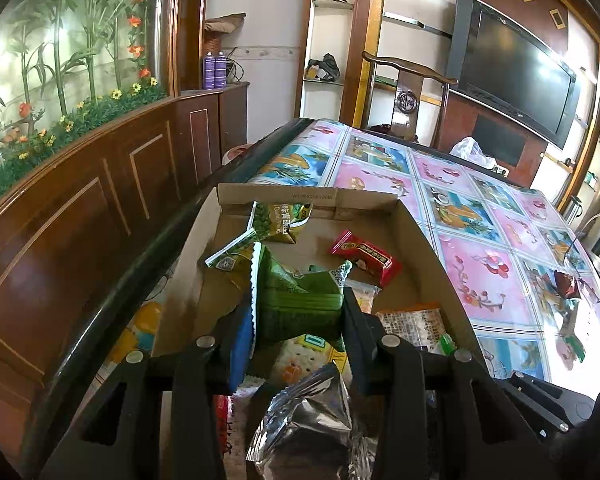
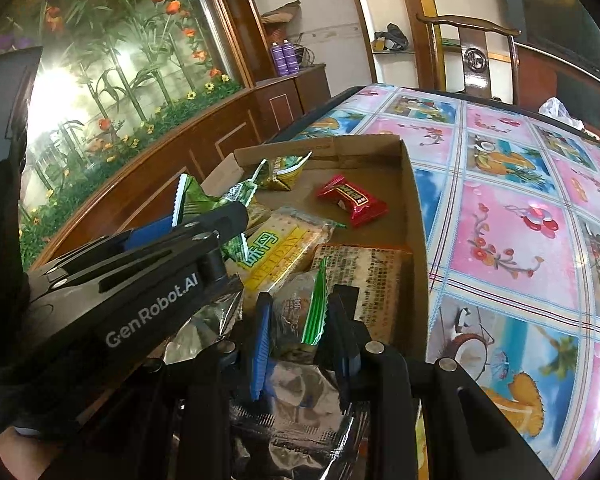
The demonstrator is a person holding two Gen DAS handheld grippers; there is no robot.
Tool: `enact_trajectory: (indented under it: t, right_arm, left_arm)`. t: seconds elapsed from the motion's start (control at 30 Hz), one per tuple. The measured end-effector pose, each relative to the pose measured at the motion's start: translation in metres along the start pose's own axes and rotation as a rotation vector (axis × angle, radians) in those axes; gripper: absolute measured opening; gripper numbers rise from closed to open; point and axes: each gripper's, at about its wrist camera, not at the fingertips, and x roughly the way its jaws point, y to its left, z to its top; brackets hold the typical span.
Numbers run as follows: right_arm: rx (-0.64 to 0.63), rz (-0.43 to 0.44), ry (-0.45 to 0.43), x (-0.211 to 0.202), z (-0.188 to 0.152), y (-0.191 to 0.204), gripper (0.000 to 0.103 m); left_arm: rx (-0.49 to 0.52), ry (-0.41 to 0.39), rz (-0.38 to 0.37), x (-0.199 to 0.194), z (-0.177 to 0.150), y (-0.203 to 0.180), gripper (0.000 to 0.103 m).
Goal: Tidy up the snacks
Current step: 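Carry the green bag and clear packet into the box and open both grippers, then move both open grippers back toward the remaining snacks on the table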
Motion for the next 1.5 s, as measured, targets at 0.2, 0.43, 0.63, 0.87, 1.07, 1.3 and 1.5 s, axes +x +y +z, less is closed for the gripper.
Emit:
enact_trajectory:
  t: [0.2,0.43,0.63,0.87,1.07,1.3,1.5]
  right_arm:
    - [-0.001,0.001,0.000,0.000,0.000,0.000,0.030]
    - [-0.001,0.002,-0.001,0.000,0.000,0.000,0.030]
    - [0.002,0.002,-0.002,0.000,-0.001,0.000,0.030]
    - [0.017,0.005,-0.006,-0.003,-0.001,0.000,0.033]
    - [0.034,0.013,-0.010,-0.005,0.000,-0.005,0.033]
    - [0.056,0.010,-0.039,-0.014,0.004,-0.012,0.034]
    - [0.080,-0.005,-0.054,-0.021,0.006,-0.022,0.036]
  left_arm:
    - [-0.001,-0.002,0.002,-0.001,0.000,0.000,0.039]
    - [-0.001,-0.001,0.002,0.000,0.000,0.000,0.039]
    - [-0.002,-0.005,0.005,-0.001,0.000,0.001,0.046]
    - [-0.002,-0.014,0.011,-0.003,0.002,0.004,0.054]
    - [-0.003,-0.015,0.012,-0.003,0.002,0.004,0.057]
    - [-0.007,-0.018,0.013,-0.004,0.005,0.007,0.062]
    - [-0.012,-0.021,0.011,-0.005,0.005,0.007,0.065]
